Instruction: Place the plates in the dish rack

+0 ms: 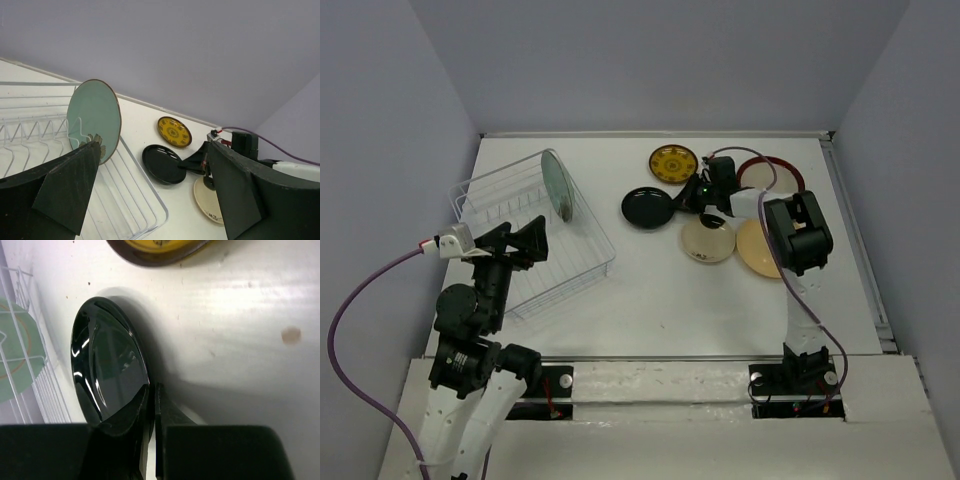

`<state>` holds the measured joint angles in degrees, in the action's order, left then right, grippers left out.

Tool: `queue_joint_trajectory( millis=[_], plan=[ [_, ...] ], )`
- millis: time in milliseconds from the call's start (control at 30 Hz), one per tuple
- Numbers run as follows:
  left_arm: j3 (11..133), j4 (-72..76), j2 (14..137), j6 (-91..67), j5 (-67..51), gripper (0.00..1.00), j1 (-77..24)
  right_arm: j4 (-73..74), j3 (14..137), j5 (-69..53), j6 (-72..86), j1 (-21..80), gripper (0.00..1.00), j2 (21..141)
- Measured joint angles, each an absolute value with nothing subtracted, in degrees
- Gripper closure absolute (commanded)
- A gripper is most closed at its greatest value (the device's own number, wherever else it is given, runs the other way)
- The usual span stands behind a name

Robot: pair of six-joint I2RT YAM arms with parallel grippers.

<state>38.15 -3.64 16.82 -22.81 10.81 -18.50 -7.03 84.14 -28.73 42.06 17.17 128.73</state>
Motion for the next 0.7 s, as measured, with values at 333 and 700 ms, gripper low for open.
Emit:
queue_joint_trajectory(
  millis=[333,700],
  plan=[
    [38.2,-3.7,16.9,-22.9,11.0,0.01,-17.5,1.3,76.2,-9.3,38.9,20.7,0.93,99.7],
    [38.2,-5.3,16.6,-23.1,16.1,0.01,-16.1,10.1,104.2,28.2,25.4,46.3,0.93,98.0]
  ],
)
